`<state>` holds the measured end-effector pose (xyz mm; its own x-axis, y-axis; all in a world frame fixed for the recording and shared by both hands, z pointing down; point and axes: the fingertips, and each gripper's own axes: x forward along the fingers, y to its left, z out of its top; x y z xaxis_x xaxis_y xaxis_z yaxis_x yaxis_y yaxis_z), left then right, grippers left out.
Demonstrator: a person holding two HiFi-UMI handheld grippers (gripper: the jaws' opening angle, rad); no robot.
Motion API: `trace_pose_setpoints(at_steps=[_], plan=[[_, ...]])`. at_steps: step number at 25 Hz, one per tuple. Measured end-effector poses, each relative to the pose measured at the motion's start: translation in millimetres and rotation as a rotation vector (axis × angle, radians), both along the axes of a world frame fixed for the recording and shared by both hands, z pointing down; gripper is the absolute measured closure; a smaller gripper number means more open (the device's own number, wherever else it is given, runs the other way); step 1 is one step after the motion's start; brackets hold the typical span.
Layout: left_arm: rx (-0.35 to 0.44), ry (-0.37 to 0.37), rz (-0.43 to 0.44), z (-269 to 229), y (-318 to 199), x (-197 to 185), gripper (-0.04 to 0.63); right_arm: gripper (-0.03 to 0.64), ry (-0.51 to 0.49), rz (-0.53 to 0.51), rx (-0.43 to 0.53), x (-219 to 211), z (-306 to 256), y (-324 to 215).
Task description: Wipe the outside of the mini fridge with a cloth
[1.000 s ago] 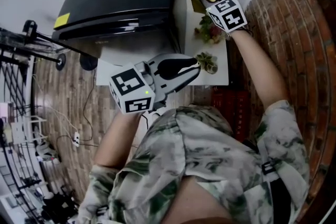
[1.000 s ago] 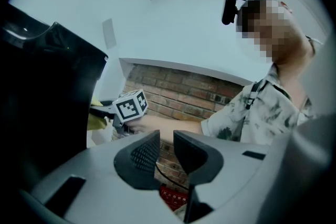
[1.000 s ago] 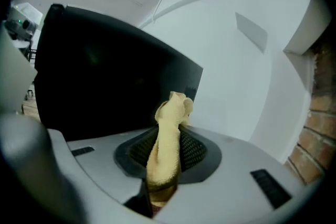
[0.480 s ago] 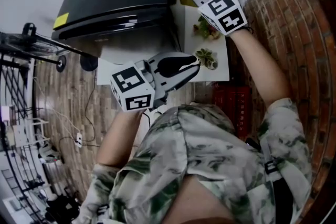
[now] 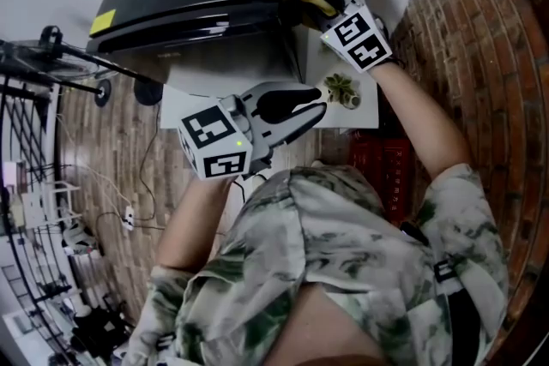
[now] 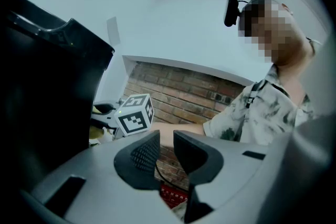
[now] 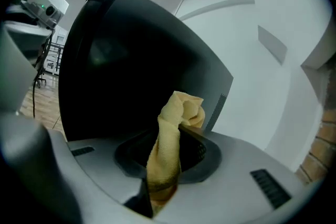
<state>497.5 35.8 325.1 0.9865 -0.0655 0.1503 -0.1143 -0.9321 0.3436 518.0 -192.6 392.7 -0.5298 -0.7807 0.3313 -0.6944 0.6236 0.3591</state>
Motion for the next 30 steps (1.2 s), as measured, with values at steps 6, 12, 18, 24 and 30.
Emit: trace_pose_setpoints(at_steps=[6,12,18,24,30], plan=[[-0.002,-0.004,-0.012,1.2,-0.5,-1.0,0.526,0.518,-0.003,0.008,-0.079,-0.1,50.9,5.5],[-0.007,-0.007,-0.018,6.1,0.3,-1.6,0.525,0.518,0.008,0.011,-0.161,-0.2,106.5,12.9],[-0.017,-0.003,-0.024,8.1,-0.8,-1.9,0.525,0.518,-0.02,0.042,-0.219,11.2,129.6,19.5],[-0.019,0.005,-0.019,9.5,-2.9,-1.9,0.526,0.518,-0.066,0.071,-0.149,28.1,78.4,20.5],[-0.027,0.017,-0.007,11.8,-3.6,-1.3,0.526,0.518,-0.107,0.05,0.0,31.3,-19.1,32.6]])
